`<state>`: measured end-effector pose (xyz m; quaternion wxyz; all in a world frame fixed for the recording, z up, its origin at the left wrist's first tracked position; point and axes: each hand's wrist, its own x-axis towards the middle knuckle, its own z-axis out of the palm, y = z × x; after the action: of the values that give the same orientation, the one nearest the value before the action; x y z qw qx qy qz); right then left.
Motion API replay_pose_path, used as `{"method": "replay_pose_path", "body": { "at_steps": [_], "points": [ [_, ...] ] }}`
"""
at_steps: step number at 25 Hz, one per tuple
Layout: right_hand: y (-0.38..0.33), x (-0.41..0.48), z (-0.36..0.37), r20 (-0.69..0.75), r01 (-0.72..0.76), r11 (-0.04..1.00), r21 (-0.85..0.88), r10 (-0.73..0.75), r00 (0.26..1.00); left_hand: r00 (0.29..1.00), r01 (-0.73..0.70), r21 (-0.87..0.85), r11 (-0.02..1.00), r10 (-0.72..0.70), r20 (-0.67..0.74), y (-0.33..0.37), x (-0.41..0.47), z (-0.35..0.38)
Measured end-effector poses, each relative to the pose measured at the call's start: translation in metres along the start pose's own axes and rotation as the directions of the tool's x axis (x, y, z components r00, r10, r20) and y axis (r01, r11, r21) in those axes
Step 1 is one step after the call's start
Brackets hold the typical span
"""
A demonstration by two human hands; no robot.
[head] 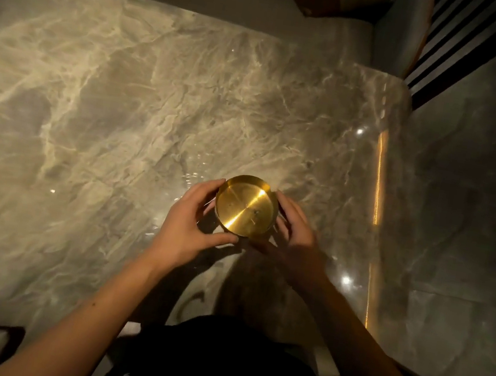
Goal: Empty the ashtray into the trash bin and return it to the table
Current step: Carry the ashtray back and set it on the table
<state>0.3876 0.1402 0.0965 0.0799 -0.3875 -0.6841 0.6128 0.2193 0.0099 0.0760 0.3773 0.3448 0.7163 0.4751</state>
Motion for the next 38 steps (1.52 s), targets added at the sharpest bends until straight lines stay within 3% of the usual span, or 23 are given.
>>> {"method": "replay_pose_path", "body": {
  "at_steps": [7,12,16,22,31,38],
  "points": [
    [-0.022,0.014,0.061,-0.006,0.153,0.976,-0.153,-0.156,0.988,0.997,0.038,-0.033,0.999,-0.040,-0.070,-0.015,-0.015,-0.060],
    [-0.030,0.031,0.064,0.131,0.169,0.979,-0.116,-0.153,0.979,0.984,0.068,-0.036,0.997,-0.073,-0.164,-0.010,-0.023,-0.070],
    [-0.041,0.047,0.073,0.200,0.271,0.944,-0.185,-0.234,0.951,0.949,0.099,-0.055,0.994,-0.111,-0.295,-0.006,-0.034,-0.076],
    [-0.064,0.059,0.121,0.294,0.342,0.922,-0.180,-0.282,0.913,0.906,0.120,-0.081,0.990,-0.142,-0.399,-0.009,-0.059,-0.118],
    [-0.115,0.088,0.278,0.404,0.390,0.898,-0.202,-0.287,0.869,0.850,0.100,-0.095,0.991,-0.134,-0.509,-0.065,-0.100,-0.262],
    [-0.149,0.110,0.443,0.554,0.496,0.839,-0.223,-0.310,0.773,0.768,0.120,-0.206,0.971,-0.222,-0.601,-0.142,-0.155,-0.391]
  ]
}}
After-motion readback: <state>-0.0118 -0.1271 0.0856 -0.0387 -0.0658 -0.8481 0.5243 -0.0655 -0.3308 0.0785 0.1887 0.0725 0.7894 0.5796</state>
